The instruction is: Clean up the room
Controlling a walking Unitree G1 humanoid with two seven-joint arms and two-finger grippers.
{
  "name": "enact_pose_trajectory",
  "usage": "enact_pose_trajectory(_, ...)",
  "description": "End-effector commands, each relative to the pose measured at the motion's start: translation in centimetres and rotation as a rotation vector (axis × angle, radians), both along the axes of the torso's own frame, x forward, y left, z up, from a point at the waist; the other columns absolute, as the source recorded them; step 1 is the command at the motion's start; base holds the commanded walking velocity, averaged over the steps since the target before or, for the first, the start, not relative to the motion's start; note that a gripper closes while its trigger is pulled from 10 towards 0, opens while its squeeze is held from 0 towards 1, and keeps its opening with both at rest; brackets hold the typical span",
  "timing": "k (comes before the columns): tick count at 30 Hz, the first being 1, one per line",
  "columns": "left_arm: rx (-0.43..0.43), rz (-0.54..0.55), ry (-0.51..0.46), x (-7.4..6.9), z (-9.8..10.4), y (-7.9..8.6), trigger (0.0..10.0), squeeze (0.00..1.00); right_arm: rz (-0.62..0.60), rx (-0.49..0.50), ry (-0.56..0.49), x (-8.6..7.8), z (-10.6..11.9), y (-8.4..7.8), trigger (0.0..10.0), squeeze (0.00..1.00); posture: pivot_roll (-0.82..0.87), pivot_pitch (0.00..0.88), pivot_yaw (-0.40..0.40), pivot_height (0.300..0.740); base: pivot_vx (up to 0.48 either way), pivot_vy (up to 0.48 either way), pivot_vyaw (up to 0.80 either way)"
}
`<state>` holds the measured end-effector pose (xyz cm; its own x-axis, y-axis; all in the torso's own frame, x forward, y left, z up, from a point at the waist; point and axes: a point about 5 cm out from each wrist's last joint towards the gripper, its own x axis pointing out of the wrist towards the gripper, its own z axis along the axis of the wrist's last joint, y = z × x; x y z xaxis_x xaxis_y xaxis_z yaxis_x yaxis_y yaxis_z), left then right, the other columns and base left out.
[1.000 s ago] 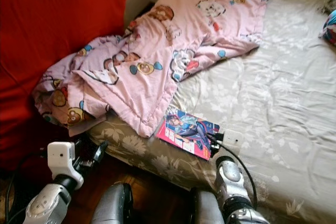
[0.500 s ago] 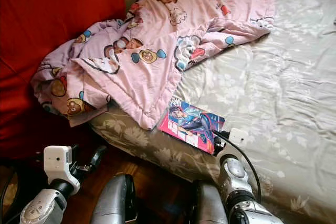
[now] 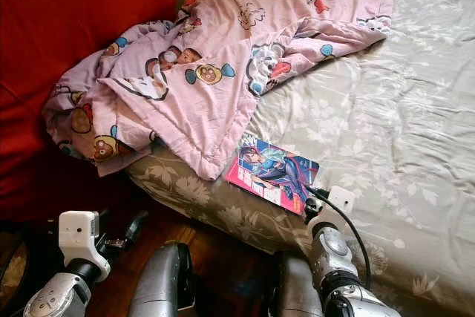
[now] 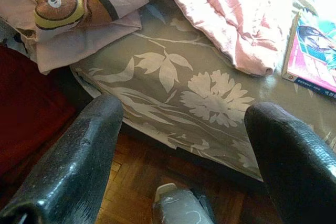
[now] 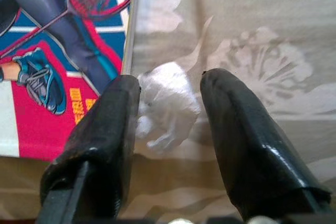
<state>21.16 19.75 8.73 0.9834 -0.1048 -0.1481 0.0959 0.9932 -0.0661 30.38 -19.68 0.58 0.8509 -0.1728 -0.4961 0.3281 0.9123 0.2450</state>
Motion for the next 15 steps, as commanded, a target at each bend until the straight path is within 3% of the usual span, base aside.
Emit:
enact_pose_trajectory(1, 0.004, 0.002, 0.017, -0.34, -0.11, 0.26, 10.0, 0.0, -0.009, 0.025, 0.048, -0.92, -1.07, 0.29, 10.0, 0.0, 0.15, 0.298, 0.041, 0.623, 0.0, 0.0, 0.0)
enact_pose_trajectory(12, 0.024, -0.014, 0.02, -0.44, -0.03, 0.12, 10.0, 0.0, 0.0, 0.037, 0.063, -1.18, -1.36, 0.39, 10.0, 0.0, 0.16, 0.293, 0.043, 0.623, 0.0, 0.0, 0.0)
enact_pose_trajectory(13, 0.029, -0.018, 0.021, -0.46, -0.04, 0.09, 10.0, 0.0, 0.005, 0.057, 0.059, -1.21, -1.43, 0.58, 4.1, 0.0, 0.16, 0.293, 0.043, 0.623, 0.0, 0.0, 0.0)
enact_pose_trajectory(14, 0.032, -0.021, 0.021, -0.49, -0.04, 0.07, 10.0, 0.0, 0.007, 0.068, 0.057, -1.24, -1.47, 0.69, 2.7, 0.0, 0.16, 0.294, 0.044, 0.623, 0.0, 0.0, 0.0)
enact_pose_trajectory(15, 0.034, -0.022, 0.021, -0.5, -0.03, 0.07, 10.0, 0.0, 0.015, 0.074, 0.054, -1.24, -1.49, 0.83, 0.0, 0.0, 0.16, 0.294, 0.044, 0.623, 0.0, 0.0, 0.0)
